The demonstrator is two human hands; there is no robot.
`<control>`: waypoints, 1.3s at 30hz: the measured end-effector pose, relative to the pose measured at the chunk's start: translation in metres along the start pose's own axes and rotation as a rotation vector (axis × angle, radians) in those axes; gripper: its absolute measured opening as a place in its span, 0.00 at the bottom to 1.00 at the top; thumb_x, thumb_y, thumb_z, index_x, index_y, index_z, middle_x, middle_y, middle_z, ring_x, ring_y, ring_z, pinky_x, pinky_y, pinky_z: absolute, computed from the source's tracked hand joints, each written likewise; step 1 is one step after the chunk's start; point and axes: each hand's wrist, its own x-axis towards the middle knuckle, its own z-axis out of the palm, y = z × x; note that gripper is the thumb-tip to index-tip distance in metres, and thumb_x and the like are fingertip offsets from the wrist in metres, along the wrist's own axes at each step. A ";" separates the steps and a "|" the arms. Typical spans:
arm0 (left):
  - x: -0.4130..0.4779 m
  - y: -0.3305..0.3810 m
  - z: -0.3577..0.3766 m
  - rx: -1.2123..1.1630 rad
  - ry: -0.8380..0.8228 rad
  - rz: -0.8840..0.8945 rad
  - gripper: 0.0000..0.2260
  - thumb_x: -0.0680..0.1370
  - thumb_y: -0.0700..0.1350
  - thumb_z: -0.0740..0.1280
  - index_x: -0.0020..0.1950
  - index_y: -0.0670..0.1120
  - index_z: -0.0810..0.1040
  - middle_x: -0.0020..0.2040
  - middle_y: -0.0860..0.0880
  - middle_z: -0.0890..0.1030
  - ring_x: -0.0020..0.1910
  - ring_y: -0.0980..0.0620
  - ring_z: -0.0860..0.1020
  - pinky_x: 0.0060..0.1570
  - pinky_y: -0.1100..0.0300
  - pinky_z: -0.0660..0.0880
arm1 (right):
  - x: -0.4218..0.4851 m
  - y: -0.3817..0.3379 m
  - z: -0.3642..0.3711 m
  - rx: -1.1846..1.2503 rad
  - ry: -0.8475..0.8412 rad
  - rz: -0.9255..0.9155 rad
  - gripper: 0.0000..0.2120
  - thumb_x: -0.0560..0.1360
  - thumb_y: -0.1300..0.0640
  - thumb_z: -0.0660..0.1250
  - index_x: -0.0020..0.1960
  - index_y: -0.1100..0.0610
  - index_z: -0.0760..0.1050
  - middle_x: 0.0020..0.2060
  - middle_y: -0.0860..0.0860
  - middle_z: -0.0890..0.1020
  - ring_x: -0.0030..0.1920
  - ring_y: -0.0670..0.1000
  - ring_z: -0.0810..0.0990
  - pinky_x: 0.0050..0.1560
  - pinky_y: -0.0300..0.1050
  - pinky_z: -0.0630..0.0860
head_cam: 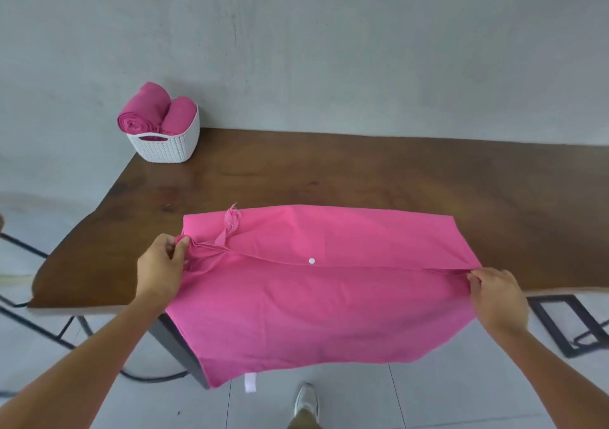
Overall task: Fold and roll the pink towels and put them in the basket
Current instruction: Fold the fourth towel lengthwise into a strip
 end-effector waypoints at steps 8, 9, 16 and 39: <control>-0.054 -0.035 -0.043 0.074 -0.028 0.070 0.13 0.83 0.51 0.66 0.43 0.45 0.76 0.36 0.46 0.83 0.40 0.44 0.80 0.45 0.48 0.74 | -0.089 0.001 -0.033 -0.147 -0.077 -0.069 0.10 0.72 0.68 0.72 0.33 0.60 0.78 0.28 0.54 0.78 0.32 0.59 0.75 0.31 0.45 0.66; -0.058 -0.038 -0.048 0.075 -0.030 0.071 0.13 0.82 0.51 0.66 0.42 0.45 0.76 0.36 0.45 0.83 0.40 0.43 0.80 0.44 0.48 0.73 | -0.099 0.001 -0.034 -0.155 -0.099 -0.076 0.11 0.71 0.68 0.73 0.33 0.60 0.77 0.28 0.54 0.78 0.33 0.60 0.75 0.31 0.45 0.66; -0.080 -0.058 -0.072 0.106 -0.010 0.074 0.13 0.82 0.48 0.67 0.41 0.43 0.75 0.36 0.42 0.80 0.37 0.41 0.77 0.37 0.53 0.69 | -0.128 0.009 -0.053 -0.141 -0.146 -0.133 0.08 0.71 0.63 0.76 0.35 0.60 0.80 0.28 0.53 0.79 0.32 0.55 0.72 0.31 0.45 0.67; -0.101 -0.055 -0.096 -0.182 0.099 -0.120 0.08 0.81 0.46 0.69 0.49 0.42 0.80 0.43 0.43 0.83 0.45 0.43 0.81 0.48 0.54 0.73 | -0.098 -0.034 -0.090 0.297 -0.234 0.252 0.09 0.80 0.57 0.65 0.43 0.57 0.80 0.37 0.52 0.82 0.39 0.53 0.79 0.39 0.47 0.69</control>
